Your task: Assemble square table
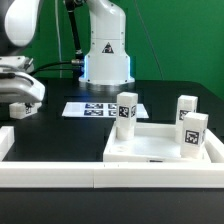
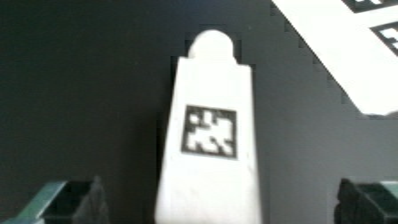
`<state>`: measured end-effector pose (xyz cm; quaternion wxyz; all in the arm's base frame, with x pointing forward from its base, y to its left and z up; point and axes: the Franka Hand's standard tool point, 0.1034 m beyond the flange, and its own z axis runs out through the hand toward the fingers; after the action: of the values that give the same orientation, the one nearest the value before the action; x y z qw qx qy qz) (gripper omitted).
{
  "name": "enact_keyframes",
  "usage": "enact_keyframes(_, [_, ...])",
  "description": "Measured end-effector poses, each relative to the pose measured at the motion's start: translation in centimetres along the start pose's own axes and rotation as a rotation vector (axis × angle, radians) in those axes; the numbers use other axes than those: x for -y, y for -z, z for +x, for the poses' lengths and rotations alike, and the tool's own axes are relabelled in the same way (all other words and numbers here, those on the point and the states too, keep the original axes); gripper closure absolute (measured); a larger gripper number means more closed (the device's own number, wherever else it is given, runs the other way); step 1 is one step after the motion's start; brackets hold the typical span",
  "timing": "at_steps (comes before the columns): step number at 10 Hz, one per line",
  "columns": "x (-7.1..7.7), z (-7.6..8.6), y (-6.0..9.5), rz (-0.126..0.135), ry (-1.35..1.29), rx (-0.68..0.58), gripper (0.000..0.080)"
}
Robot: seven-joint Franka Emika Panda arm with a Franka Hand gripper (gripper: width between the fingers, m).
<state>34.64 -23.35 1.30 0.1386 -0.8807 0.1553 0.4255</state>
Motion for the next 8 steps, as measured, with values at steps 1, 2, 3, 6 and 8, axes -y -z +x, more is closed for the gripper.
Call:
enact_keyframes(1, [-0.18,0.01,-0.49,0.001,-0.002,0.006,0.0150])
enact_keyframes(2, [0.03,-0.07,-1.02,-0.004,-0.007,0.010,0.0150])
enact_keyframes(3, [0.28,-0.07,-1.14,-0.008,-0.011,0.014,0.0150])
enact_keyframes(6, [0.26,-0.05,-1.14,-0.008,-0.009,0.014,0.0416])
enact_keyframes(8, [0.26,-0.05,-1.14,-0.008,-0.009,0.014,0.0512])
